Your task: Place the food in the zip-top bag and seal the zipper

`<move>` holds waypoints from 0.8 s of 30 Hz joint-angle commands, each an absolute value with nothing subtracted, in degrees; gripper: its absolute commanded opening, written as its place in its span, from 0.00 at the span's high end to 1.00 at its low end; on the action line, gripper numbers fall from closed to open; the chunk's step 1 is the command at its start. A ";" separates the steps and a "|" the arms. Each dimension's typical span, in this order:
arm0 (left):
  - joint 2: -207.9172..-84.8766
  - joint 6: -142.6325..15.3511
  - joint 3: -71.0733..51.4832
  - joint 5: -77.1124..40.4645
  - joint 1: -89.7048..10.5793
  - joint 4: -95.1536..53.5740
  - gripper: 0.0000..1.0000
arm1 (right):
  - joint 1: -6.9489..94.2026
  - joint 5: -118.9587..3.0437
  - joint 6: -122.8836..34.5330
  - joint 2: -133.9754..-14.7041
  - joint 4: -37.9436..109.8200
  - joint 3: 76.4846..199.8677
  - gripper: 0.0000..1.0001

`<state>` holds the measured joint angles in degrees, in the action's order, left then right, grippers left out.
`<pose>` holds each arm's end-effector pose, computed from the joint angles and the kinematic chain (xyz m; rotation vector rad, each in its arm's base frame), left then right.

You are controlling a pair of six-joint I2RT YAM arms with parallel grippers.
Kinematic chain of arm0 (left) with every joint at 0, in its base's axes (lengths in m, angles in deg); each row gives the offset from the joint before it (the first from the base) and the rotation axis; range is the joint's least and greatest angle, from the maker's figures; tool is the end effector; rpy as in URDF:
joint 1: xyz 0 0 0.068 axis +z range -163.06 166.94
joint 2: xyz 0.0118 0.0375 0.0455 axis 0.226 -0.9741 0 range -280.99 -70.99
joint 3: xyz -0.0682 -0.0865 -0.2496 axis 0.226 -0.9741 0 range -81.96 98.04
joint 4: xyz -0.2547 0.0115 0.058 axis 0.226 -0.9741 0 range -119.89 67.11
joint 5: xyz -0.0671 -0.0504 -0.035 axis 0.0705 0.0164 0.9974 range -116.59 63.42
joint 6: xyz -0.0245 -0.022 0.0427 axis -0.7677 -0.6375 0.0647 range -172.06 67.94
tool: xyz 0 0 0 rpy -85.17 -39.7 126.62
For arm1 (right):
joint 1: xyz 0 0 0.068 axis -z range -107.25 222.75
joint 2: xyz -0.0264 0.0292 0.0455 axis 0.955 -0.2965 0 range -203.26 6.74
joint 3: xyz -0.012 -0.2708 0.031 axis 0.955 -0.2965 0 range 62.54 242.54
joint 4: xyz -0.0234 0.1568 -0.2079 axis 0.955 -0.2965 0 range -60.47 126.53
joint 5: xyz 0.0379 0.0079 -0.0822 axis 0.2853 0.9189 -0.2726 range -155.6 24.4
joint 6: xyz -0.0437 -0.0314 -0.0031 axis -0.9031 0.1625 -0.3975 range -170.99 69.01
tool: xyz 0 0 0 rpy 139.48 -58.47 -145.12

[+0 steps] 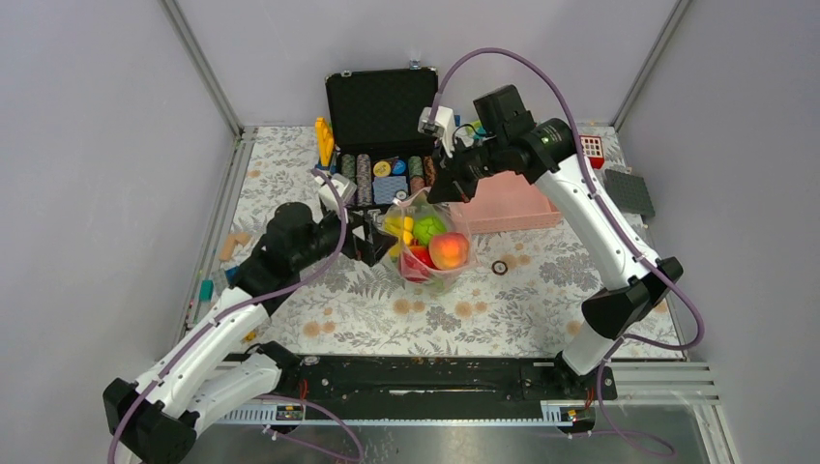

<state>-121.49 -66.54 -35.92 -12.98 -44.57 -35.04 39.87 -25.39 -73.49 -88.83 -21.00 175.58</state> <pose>0.1704 -0.1144 0.3269 0.4526 1.8713 -0.7690 0.2720 0.2032 0.4420 -1.3468 1.7639 0.8896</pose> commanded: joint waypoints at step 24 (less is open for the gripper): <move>-129.61 -57.16 -33.37 23.71 -38.44 -9.94 0.01 | 40.25 -13.88 -88.44 -94.13 -33.99 184.32 1.00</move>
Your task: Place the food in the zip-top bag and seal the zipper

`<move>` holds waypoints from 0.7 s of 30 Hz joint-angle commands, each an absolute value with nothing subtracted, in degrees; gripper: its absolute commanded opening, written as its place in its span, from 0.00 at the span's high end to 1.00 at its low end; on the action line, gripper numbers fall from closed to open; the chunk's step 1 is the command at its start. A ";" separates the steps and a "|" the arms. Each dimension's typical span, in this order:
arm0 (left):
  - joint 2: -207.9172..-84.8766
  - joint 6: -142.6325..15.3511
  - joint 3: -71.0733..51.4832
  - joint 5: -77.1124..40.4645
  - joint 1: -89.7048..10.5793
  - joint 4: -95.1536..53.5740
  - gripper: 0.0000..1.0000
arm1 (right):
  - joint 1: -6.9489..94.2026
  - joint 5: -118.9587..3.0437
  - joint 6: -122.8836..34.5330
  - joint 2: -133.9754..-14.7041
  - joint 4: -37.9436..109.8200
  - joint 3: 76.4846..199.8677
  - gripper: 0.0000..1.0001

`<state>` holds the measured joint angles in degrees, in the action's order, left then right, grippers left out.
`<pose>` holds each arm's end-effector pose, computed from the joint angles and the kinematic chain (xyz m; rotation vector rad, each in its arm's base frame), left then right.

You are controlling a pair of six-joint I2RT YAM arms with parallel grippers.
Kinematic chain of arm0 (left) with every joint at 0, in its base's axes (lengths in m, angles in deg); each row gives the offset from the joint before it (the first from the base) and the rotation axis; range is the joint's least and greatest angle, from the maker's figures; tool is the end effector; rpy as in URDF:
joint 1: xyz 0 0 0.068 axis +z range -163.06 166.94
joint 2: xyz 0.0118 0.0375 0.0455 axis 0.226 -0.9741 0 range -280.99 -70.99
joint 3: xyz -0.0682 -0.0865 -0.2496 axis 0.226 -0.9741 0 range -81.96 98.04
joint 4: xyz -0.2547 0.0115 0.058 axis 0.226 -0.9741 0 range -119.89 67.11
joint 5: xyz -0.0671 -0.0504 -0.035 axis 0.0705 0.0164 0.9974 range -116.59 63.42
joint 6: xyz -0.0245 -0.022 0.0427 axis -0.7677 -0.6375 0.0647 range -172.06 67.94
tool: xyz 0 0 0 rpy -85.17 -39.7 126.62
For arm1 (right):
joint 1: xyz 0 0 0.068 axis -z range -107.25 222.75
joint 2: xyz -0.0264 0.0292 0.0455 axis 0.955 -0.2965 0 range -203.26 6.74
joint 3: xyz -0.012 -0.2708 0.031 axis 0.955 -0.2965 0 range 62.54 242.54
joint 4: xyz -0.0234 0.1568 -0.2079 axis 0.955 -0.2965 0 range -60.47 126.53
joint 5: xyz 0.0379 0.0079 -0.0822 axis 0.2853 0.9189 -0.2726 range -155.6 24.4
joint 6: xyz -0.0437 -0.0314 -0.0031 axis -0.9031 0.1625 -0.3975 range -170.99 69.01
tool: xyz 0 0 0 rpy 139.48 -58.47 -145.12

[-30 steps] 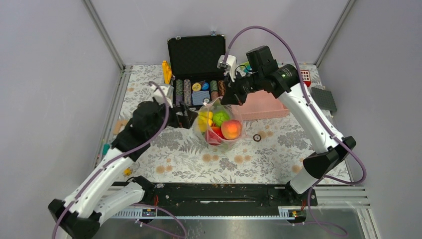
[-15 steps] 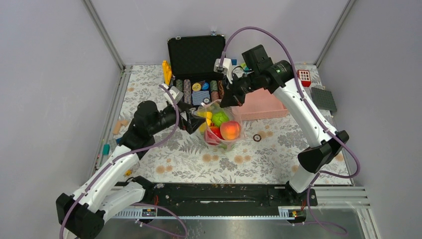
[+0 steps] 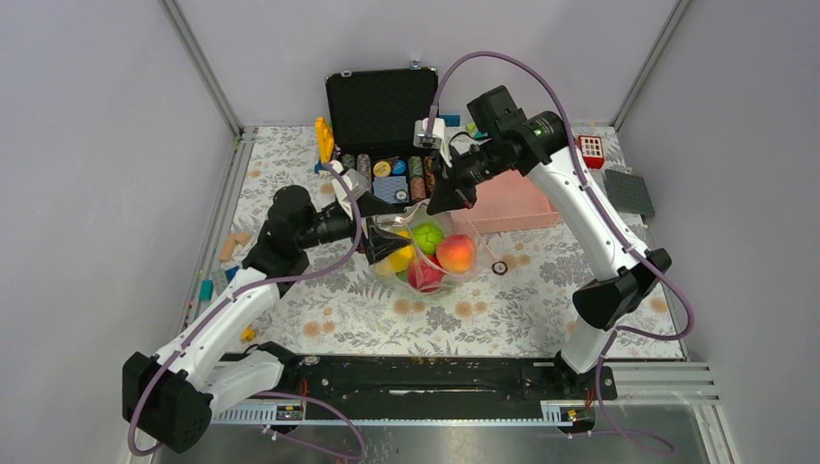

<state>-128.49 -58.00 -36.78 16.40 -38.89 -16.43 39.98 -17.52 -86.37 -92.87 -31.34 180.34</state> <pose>0.1963 -0.1221 0.3322 0.8638 1.5259 -1.0340 0.2727 0.2071 0.4328 -1.5656 1.6570 0.9843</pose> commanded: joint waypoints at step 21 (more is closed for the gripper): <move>-128.59 -59.23 -35.66 29.20 -38.37 -4.69 1.00 | 40.25 -13.81 -87.31 -97.28 -35.10 188.11 1.00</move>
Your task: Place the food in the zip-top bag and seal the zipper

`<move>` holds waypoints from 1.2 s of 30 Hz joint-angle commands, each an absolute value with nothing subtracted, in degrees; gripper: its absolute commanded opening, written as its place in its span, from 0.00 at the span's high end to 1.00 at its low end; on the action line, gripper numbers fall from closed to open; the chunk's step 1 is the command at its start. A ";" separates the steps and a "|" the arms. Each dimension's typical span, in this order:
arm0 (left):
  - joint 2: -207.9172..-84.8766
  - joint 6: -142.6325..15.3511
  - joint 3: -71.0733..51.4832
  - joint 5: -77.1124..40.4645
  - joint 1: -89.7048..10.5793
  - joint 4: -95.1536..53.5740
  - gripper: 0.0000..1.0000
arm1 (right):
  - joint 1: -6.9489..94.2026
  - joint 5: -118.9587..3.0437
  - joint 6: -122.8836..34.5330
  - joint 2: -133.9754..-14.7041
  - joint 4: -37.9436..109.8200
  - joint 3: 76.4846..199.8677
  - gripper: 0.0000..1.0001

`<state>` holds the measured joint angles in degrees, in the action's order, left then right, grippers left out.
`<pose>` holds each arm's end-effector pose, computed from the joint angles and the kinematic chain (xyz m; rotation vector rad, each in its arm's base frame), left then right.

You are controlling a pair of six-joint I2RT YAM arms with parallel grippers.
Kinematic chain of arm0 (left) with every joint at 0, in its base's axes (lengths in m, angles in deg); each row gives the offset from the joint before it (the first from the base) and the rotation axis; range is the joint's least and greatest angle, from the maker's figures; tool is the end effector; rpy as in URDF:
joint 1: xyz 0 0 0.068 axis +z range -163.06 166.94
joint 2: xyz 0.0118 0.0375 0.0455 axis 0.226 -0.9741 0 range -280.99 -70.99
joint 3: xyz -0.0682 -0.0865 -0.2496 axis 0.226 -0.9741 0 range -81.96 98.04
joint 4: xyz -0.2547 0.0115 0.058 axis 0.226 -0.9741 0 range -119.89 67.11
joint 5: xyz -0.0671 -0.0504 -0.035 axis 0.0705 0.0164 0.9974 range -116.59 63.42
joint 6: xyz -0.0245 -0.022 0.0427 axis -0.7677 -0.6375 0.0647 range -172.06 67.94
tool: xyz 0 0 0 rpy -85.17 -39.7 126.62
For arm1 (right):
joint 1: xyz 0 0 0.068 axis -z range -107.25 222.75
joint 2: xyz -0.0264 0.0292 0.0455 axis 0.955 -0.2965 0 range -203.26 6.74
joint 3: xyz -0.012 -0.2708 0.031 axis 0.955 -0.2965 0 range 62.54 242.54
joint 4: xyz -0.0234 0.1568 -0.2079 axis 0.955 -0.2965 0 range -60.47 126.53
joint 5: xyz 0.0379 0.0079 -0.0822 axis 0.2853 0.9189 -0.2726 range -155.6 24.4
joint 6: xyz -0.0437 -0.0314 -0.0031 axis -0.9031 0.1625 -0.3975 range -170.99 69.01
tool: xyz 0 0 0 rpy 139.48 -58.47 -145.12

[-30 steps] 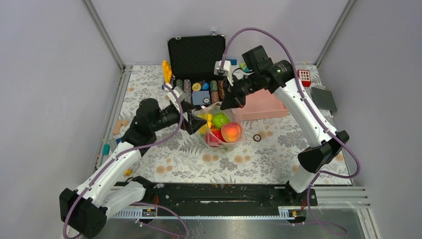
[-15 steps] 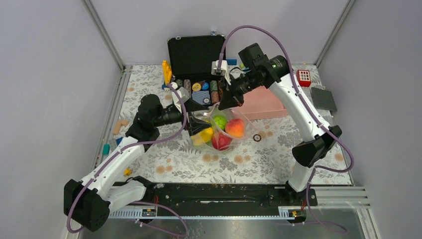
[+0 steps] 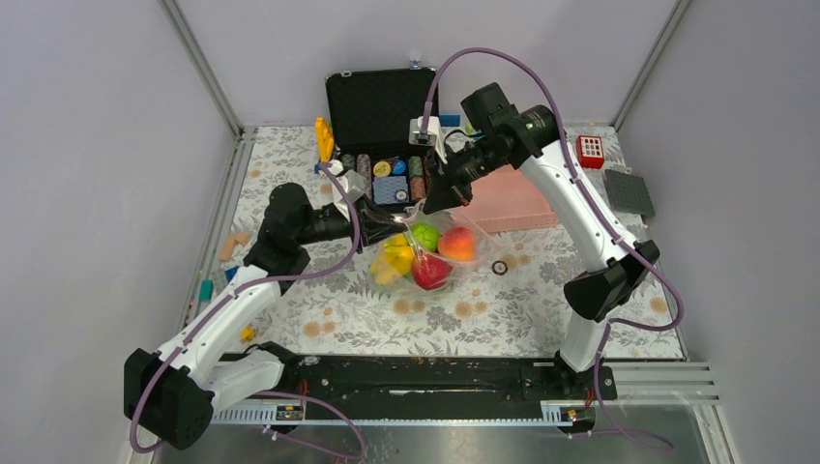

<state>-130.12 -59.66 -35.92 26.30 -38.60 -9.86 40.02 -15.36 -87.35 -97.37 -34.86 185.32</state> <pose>0.1973 -0.1259 0.3429 0.9835 1.3843 -1.1583 0.2846 0.2155 0.4279 -1.5865 1.6700 1.0418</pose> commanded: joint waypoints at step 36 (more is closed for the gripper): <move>-115.46 -58.41 -36.94 22.86 -40.04 -13.39 1.00 | 40.49 -16.27 -63.97 -63.71 17.03 146.23 0.05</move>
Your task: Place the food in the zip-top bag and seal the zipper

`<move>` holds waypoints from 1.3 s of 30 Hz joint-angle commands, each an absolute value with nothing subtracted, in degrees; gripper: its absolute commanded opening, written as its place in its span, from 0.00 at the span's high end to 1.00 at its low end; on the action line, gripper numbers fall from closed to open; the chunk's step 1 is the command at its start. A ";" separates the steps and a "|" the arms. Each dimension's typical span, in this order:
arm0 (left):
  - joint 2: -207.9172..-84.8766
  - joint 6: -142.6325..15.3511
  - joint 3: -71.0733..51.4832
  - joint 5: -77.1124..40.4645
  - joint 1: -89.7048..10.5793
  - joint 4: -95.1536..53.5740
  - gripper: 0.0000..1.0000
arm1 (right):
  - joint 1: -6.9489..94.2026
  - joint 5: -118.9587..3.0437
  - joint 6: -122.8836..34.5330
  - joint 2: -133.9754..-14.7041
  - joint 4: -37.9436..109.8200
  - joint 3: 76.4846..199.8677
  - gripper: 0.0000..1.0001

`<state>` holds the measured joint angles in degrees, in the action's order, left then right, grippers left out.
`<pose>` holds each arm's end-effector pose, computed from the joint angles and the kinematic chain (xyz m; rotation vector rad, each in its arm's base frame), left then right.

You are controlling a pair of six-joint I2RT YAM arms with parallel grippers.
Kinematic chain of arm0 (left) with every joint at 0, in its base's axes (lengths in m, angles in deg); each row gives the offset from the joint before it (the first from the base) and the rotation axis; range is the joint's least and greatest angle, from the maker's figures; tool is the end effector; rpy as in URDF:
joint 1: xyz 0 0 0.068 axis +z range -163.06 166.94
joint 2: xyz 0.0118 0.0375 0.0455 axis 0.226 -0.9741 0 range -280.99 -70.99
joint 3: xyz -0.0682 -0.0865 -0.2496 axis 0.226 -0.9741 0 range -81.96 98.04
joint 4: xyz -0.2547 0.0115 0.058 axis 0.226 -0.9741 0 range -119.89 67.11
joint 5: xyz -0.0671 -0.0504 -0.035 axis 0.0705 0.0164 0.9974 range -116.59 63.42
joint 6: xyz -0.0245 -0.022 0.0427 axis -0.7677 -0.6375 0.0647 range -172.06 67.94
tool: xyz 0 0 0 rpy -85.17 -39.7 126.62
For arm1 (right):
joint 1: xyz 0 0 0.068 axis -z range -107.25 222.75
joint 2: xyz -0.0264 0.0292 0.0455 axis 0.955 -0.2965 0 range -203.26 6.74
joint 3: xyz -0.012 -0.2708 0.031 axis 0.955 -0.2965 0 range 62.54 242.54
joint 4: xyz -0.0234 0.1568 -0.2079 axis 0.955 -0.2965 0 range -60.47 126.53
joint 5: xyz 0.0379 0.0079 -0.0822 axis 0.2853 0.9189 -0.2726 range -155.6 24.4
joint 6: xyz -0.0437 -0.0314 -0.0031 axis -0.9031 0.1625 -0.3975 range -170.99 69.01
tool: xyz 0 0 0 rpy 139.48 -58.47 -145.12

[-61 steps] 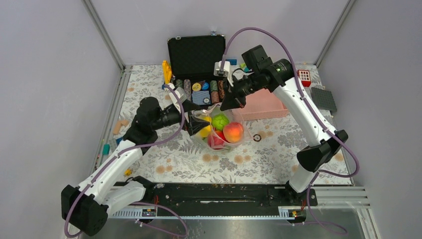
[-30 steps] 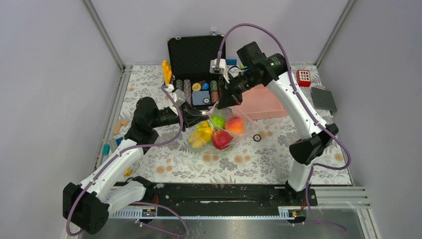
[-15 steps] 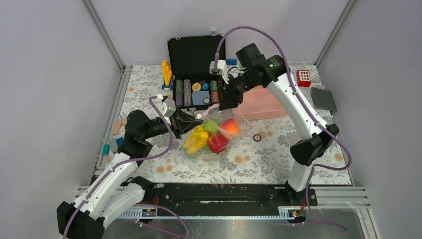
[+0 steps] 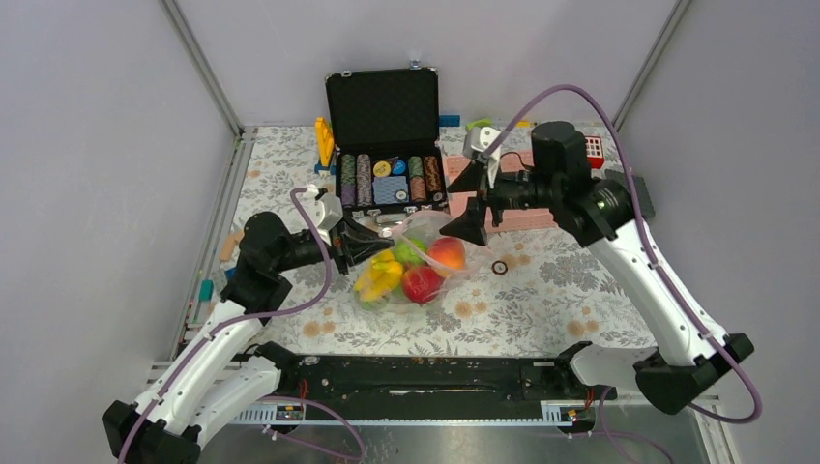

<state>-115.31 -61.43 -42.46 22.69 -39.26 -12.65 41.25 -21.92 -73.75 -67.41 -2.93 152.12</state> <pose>0.1470 -0.1025 0.3463 0.9322 1.3226 -1.1162 0.2081 0.1564 0.4499 -1.3059 1.4653 0.8530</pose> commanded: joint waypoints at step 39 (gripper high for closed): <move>-116.12 -50.53 -33.44 17.06 -45.93 -21.02 1.00 | 24.88 -22.86 -71.40 -75.75 6.65 155.89 0.40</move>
